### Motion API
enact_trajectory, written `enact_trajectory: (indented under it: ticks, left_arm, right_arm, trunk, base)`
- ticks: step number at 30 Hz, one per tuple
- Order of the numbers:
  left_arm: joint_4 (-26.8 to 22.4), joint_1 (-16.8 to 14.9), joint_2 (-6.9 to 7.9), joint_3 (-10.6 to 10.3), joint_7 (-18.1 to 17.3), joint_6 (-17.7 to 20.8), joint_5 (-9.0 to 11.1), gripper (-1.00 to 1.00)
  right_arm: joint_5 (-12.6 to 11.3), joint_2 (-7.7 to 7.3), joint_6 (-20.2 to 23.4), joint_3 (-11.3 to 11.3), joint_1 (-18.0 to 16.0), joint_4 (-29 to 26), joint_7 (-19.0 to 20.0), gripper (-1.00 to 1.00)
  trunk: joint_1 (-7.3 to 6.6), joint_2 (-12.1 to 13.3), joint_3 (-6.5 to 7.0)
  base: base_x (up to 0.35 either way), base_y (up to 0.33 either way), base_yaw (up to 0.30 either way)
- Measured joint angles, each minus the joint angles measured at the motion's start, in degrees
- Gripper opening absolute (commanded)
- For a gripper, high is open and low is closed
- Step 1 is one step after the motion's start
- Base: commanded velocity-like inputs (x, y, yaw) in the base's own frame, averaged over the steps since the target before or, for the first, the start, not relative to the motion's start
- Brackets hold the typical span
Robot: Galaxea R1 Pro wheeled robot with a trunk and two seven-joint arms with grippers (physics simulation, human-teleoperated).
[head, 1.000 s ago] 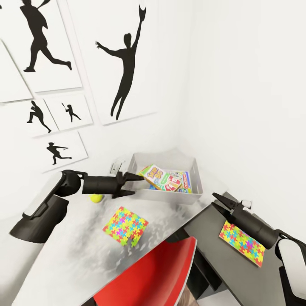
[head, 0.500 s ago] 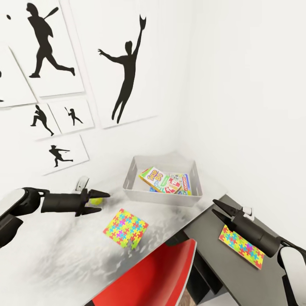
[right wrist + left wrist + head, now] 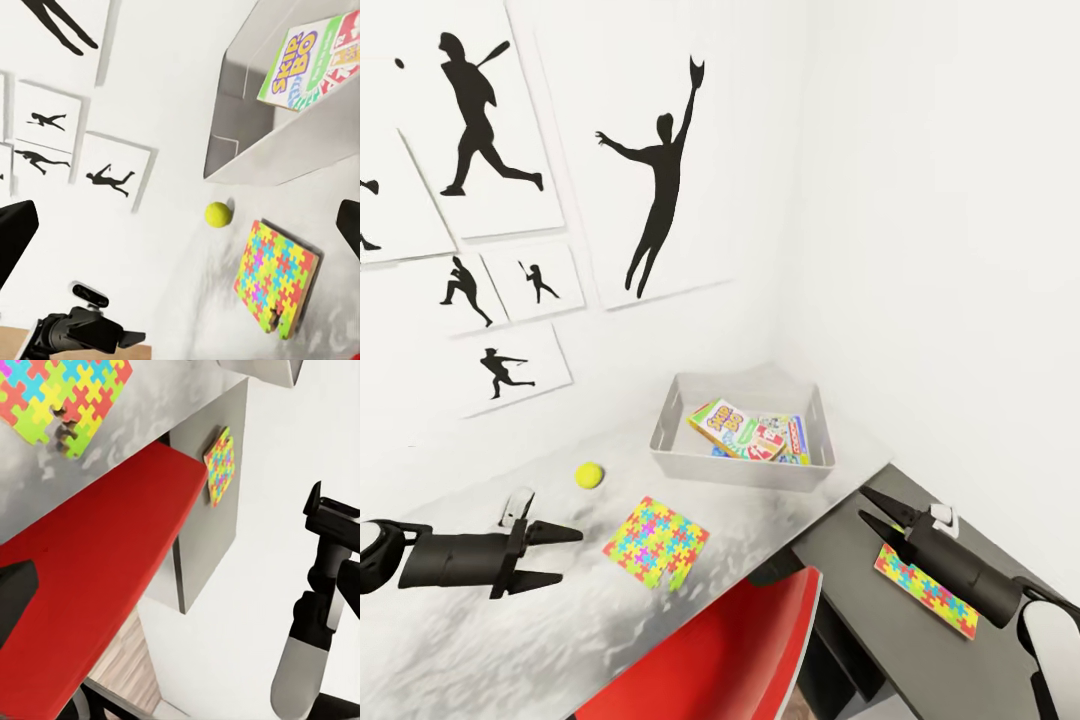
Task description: Put all the toys in the child's room - the three board games (two on the bed and one on the table), the two jigsaw puzzles on the table, and the tennis ball on the table - inside the toy box on the table in the child's room.
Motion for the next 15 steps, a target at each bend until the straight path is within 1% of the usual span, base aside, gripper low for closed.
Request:
enact_trajectory:
  ticks: [6, 10, 15]
  left_arm:
    - [0.25, 0.21, 0.32, -0.15, -0.10, 0.00, 0.00, 1.00]
    - [0.62, 0.28, 0.25, -1.84, -0.11, 0.00, -0.23, 1.00]
    - [0.85, 0.27, 0.33, -2.42, -0.11, 0.00, -0.68, 1.00]
  right_arm:
    - [-0.01, 0.01, -0.04, 0.18, 0.21, -0.01, -0.06, 1.00]
    - [-0.01, 0.04, -0.07, 0.13, 0.23, 0.01, -0.04, 1.00]
    - [0.08, -0.14, -0.12, 0.03, 0.24, 0.07, -0.07, 1.00]
  trunk:
    - [0.00, 0.00, 0.57]
    - [0.00, 0.00, 0.95]
    - [0.00, 0.00, 1.41]
  base:
    - [0.000, 0.000, 0.000]
    - [0.000, 0.000, 0.000]
    - [0.000, 0.000, 0.000]
